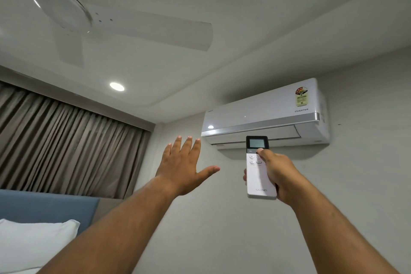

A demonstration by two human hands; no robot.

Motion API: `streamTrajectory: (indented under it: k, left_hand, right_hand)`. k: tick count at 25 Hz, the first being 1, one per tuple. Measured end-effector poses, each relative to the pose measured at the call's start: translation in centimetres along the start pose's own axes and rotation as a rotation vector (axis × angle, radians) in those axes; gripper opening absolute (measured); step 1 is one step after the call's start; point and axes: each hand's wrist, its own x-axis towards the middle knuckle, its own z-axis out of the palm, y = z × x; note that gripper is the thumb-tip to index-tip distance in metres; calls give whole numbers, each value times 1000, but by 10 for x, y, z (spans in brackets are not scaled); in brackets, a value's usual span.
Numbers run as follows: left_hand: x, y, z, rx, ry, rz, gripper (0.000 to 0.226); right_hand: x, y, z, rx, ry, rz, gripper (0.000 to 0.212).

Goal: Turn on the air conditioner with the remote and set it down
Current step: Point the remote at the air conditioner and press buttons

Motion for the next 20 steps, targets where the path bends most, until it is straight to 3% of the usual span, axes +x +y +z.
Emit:
streamTrajectory:
  k: [13,20]
  left_hand:
    - [-4,8,-7,-10,-5,41,108]
    - [-5,12,-4,8,-2,78,111]
  right_hand:
    - [-18,-11,-4,102,28,12,29]
    - [-17,-12,-8,32,43,1,22]
